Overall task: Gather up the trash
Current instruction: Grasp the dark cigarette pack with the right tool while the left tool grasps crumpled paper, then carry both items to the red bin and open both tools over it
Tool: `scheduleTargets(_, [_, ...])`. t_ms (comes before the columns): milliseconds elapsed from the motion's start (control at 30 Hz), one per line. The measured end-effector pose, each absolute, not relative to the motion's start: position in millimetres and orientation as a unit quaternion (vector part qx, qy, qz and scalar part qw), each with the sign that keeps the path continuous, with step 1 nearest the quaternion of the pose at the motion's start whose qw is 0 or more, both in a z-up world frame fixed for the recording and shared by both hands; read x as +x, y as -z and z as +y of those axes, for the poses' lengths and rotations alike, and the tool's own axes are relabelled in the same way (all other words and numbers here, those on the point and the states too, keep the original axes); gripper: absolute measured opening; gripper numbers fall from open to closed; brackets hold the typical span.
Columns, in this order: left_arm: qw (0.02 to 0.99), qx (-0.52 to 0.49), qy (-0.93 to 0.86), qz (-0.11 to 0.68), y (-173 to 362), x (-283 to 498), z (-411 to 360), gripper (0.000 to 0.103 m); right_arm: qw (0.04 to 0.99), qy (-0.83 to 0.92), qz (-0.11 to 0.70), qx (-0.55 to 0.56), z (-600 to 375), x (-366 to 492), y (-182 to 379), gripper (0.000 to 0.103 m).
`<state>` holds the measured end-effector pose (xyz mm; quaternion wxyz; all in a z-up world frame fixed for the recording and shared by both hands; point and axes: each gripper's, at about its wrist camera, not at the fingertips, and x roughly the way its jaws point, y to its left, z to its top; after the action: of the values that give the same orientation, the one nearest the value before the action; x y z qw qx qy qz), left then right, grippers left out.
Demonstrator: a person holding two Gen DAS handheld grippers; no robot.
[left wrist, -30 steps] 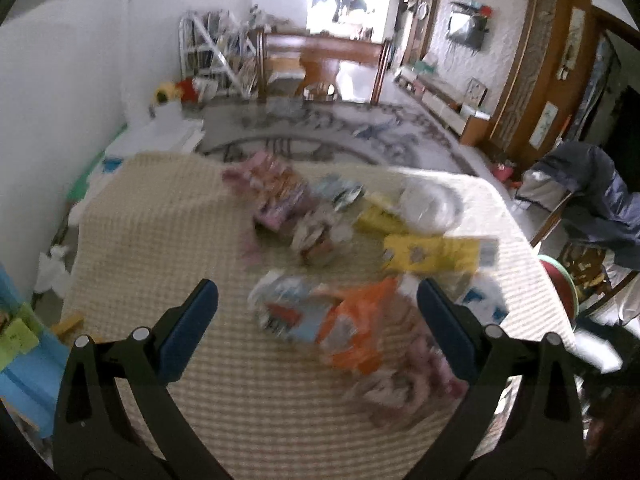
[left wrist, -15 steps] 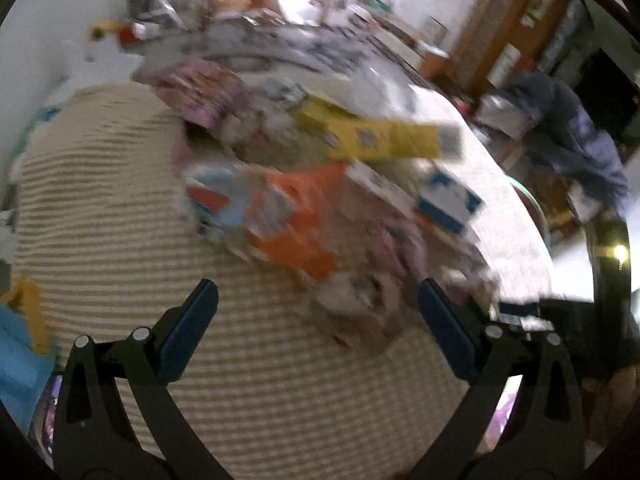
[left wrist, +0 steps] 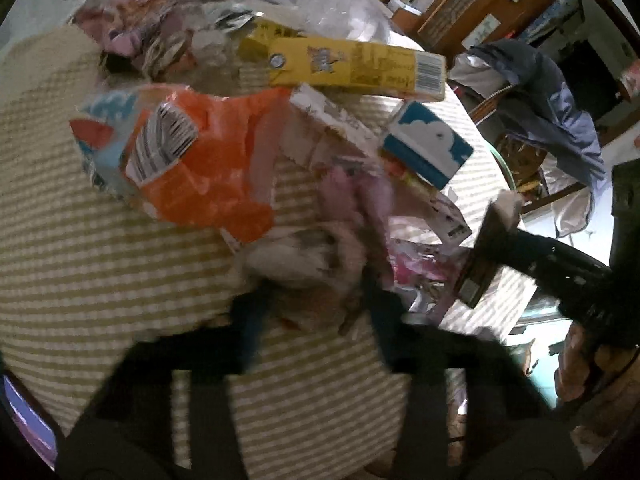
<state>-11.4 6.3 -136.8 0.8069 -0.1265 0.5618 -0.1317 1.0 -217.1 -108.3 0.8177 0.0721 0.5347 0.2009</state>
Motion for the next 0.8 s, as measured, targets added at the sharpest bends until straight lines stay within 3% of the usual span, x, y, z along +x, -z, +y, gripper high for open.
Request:
scheduleTargets(133, [0.817, -0.128, 0.127, 0.548, 125, -13, 13, 0.026, 0.828, -0.191, 0.52, 0.087, -230, 2, 101, 0.049])
scheduleTargets(800, [0.895, -0.134, 0.121, 0.408, 26, 7, -13, 0.026, 0.878, -0.162, 0.442, 0.084, -274, 33, 58, 0.049])
